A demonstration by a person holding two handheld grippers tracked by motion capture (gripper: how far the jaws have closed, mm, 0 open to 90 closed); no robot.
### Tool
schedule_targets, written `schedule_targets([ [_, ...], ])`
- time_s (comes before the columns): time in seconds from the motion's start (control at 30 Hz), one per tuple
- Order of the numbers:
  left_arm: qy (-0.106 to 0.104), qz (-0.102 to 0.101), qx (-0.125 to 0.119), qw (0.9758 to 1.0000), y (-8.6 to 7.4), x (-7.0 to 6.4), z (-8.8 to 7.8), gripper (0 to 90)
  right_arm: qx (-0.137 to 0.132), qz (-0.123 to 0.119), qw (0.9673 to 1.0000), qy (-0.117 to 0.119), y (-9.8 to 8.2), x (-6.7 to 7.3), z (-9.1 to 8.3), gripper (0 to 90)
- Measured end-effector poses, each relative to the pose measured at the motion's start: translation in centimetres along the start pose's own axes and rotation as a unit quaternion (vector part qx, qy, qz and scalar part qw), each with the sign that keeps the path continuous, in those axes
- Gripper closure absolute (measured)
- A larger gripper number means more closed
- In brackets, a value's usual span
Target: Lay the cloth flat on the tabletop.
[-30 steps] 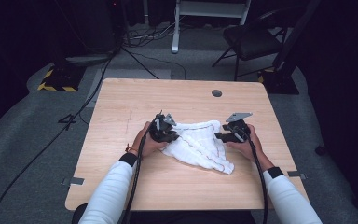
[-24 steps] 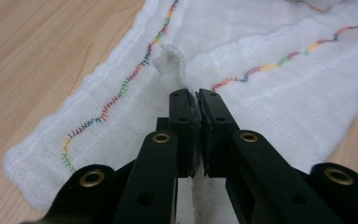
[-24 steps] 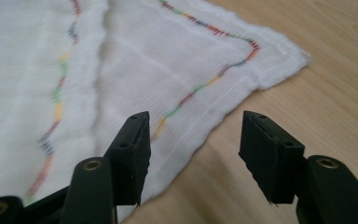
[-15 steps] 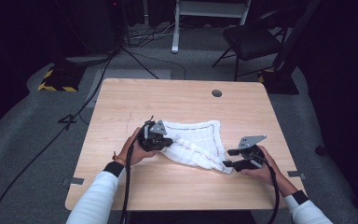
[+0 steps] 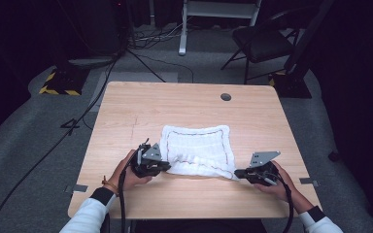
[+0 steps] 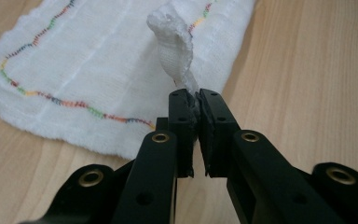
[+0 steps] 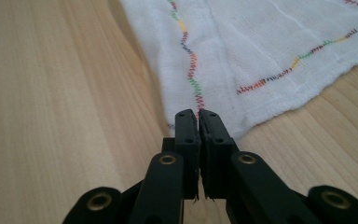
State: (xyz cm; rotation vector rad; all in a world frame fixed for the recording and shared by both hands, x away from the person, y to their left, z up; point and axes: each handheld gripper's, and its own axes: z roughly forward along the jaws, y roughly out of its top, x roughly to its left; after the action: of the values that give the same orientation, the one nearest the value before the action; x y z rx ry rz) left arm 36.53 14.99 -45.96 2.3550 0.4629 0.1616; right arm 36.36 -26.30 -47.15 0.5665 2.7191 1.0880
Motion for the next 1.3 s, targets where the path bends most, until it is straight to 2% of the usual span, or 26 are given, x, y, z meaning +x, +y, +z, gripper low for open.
schedule_targets([
  [0.1, 0.004, 0.012, 0.016, 0.9998, -0.7, -0.8, -0.1, 85.3, -0.013, -0.012, 0.9998, 0.004, -0.4, 1.1, -0.9, 89.9],
  [0.23, -0.002, 0.009, 0.027, 0.9996, -1.9, -1.8, -0.2, 84.9, -0.016, -0.024, 0.9995, 0.009, -1.3, 2.6, -1.6, 89.9],
  [0.3, 0.0, 0.012, 0.032, 0.9994, -2.3, -2.3, -0.2, 82.2, -0.017, -0.021, 0.9996, 0.011, -1.8, 3.1, -1.8, 89.5],
  [0.4, 0.008, -0.001, 0.025, 0.9997, -2.5, -2.7, -0.6, 73.4, -0.018, -0.017, 0.9997, -0.003, -2.0, 3.5, -2.1, 78.0],
  [0.43, 0.013, -0.009, 0.019, 0.9997, -2.5, -2.7, -0.7, 68.8, -0.021, -0.013, 0.9996, -0.011, -2.0, 3.4, -2.2, 75.4],
  [0.5, 0.027, -0.032, 0.007, 0.9991, -2.3, -2.4, -0.9, 55.8, -0.026, -0.005, 0.9993, -0.028, -1.7, 2.9, -2.2, 64.1],
  [0.57, 0.036, -0.051, -0.004, 0.998, -2.1, -2.0, -0.8, 47.6, -0.03, 0.015, 0.9988, -0.034, -1.3, 2.1, -2.0, 60.0],
  [0.6, 0.04, -0.056, -0.008, 0.9976, -1.9, -1.8, -0.7, 43.0, -0.027, 0.015, 0.9988, -0.038, -1.1, 1.7, -1.7, 57.1],
  [0.63, 0.041, -0.059, -0.013, 0.9973, -1.5, -1.7, -0.6, 38.8, -0.021, 0.014, 0.9988, -0.042, -0.9, 1.4, -1.4, 55.3],
  [0.77, 0.047, -0.056, -0.017, 0.9972, -0.2, -1.3, 0.2, 31.3, -0.01, 0.012, 0.9991, -0.041, 0.2, 0.4, 0.1, 51.4],
  [0.83, 0.044, -0.056, -0.022, 0.9972, 0.4, -0.9, 0.9, 30.1, -0.007, 0.014, 0.9991, -0.04, 0.7, -0.3, 0.8, 51.0],
  [0.9, 0.042, -0.06, -0.015, 0.9972, 0.8, -0.4, 1.6, 28.6, 0.001, 0.014, 0.9992, -0.038, 1.1, -0.8, 1.4, 49.2],
  [0.97, 0.041, -0.064, -0.002, 0.9971, 1.1, 0.0, 2.5, 29.0, 0.008, 0.014, 0.9994, -0.031, 1.3, -1.2, 2.1, 49.0],
  [1.03, 0.029, -0.066, 0.013, 0.9973, 1.0, 0.4, 3.3, 38.2, 0.026, 0.016, 0.9993, -0.023, 1.3, -1.4, 2.9, 49.4],
  [1.07, 0.021, -0.065, 0.026, 0.9974, 0.8, 0.4, 3.7, 39.2, 0.028, 0.016, 0.9993, -0.02, 1.3, -1.4, 3.2, 51.3],
  [1.13, 0.004, -0.052, 0.032, 0.9981, 0.7, 0.2, 3.8, 49.6, 0.024, 0.018, 0.9995, -0.012, 1.2, -1.4, 3.2, 59.8],
  [1.2, 0.005, -0.035, 0.038, 0.9987, 0.7, -0.2, 3.6, 57.7, 0.024, 0.006, 0.9997, -0.008, 1.2, -1.0, 2.9, 68.6],
  [1.3, -0.011, -0.023, 0.03, 0.9992, 0.6, -0.8, 3.0, 74.3, 0.026, -0.01, 0.9996, -0.007, 1.1, -0.2, 2.5, 79.7],
])
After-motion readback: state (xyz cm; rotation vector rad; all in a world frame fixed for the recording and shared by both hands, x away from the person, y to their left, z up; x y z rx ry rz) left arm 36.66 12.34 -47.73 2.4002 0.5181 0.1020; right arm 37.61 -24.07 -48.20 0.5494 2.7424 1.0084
